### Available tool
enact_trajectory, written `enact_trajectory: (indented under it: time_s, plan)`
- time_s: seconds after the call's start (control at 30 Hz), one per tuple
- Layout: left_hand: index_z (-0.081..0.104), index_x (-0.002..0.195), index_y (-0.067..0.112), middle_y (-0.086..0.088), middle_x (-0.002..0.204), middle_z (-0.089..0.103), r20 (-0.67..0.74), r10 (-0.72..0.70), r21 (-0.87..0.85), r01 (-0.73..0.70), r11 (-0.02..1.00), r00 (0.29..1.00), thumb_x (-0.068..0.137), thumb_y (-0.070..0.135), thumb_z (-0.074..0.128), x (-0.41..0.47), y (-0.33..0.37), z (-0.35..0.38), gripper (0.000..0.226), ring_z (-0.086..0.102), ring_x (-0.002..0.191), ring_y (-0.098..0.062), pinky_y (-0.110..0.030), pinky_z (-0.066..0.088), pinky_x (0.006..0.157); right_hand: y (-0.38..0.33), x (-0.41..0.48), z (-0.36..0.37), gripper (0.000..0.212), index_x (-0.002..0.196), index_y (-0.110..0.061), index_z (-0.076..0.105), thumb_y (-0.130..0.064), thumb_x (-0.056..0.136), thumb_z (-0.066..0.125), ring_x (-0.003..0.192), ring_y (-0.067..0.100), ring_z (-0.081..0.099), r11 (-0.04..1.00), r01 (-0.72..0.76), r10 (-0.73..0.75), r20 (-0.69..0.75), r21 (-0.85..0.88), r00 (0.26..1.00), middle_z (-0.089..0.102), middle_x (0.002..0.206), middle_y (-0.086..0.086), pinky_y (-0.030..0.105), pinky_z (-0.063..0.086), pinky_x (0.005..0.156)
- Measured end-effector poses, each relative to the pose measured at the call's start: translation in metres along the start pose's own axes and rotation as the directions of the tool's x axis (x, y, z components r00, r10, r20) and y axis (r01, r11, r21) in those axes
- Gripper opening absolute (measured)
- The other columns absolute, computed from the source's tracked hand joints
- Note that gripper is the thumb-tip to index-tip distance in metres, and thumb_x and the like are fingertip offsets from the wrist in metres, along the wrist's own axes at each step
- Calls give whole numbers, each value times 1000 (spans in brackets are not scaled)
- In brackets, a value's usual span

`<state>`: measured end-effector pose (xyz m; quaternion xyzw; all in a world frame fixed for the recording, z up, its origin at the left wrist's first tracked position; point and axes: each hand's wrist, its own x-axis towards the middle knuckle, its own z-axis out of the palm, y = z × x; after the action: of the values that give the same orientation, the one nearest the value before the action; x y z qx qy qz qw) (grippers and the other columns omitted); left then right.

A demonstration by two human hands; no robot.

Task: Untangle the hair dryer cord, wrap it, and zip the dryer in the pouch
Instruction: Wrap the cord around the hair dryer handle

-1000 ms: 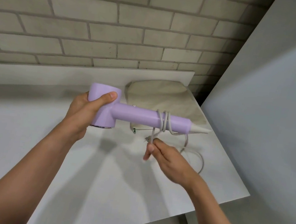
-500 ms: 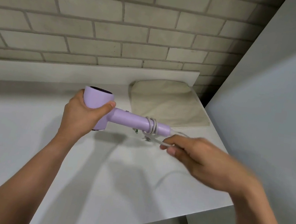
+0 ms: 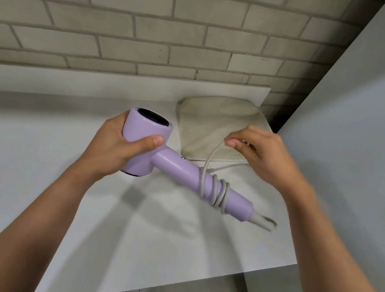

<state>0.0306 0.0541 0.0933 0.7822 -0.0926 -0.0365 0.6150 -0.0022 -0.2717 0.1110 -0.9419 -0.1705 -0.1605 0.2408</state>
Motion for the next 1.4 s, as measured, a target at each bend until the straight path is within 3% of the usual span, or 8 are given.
enact_trajectory:
  time_s: [0.23, 0.33, 0.43, 0.6, 0.77, 0.97, 1.13, 1.4]
  plan:
    - [72, 103, 29, 6, 93, 76, -60, -57, -184, 45, 982, 997, 59, 57, 81, -1, 11, -6, 53, 72, 82, -19, -33, 57, 60, -5, -20, 55, 34, 128, -32, 67, -40, 99, 52, 94, 6, 63, 985, -141, 117, 213, 100, 970, 62, 103, -16, 29, 53, 91]
    - [72, 105, 31, 4, 98, 77, -95, -68, -208, 47, 977, 993, 60, 56, 83, 1, 14, -7, 54, 74, 85, -19, -35, 57, 59, -32, -32, 65, 54, 132, -29, 57, -69, 98, 44, 101, 9, 57, 921, -389, 338, 522, -12, 783, 59, 109, -7, 6, 39, 100]
    - [71, 107, 29, 9, 96, 76, -171, -80, -179, 49, 983, 982, 60, 57, 83, 3, 14, -6, 57, 72, 82, -13, -31, 56, 58, -50, -46, 83, 54, 145, -29, 55, -60, 105, 38, 113, 0, 56, 945, -323, 259, 488, 50, 833, 60, 129, -17, 37, 38, 118]
    - [68, 108, 24, 8, 99, 74, -332, -124, -92, 99, 991, 935, 63, 59, 83, 11, 4, -7, 59, 70, 86, -14, -31, 52, 66, -69, -45, 69, 32, 125, -28, 57, -46, 110, 34, 125, 20, 59, 959, -260, 182, 458, 113, 870, 61, 142, -18, 44, 49, 104]
    - [64, 108, 26, 9, 102, 71, -415, -106, 76, 150, 986, 904, 60, 69, 79, 15, -3, -6, 66, 69, 96, -20, -40, 59, 76, -89, -41, 40, 45, 115, -23, 55, -58, 105, 28, 108, 23, 64, 976, -214, 154, 559, 44, 815, 71, 117, 0, 46, 52, 95]
    - [59, 117, 25, 9, 108, 67, -402, -41, 219, 139, 966, 915, 66, 62, 84, 13, -1, -3, 68, 64, 102, -21, -38, 54, 79, -95, -34, -14, 28, 132, -34, 58, -35, 111, 40, 82, -23, 50, 981, -193, 147, 618, 7, 772, 46, 78, -58, 6, 39, 71]
    - [58, 119, 29, 18, 105, 65, -268, -28, 280, 105, 954, 963, 72, 55, 86, 9, 0, -2, 61, 64, 100, -15, -33, 51, 72, -88, -27, -39, 16, 112, -34, 66, -31, 107, 51, 84, 8, 62, 996, -73, 85, 379, -48, 922, 70, 91, -14, 34, 51, 75]
    - [70, 105, 30, 14, 91, 74, 19, 9, 149, -12, 989, 1000, 56, 63, 80, -5, 12, -10, 60, 69, 78, -6, -22, 53, 57, -48, -6, -41, 21, 105, -24, 83, -36, 89, 78, 68, 0, 53, 1000, 15, -16, -14, -23, 1000, 55, 76, -16, 15, 38, 65]
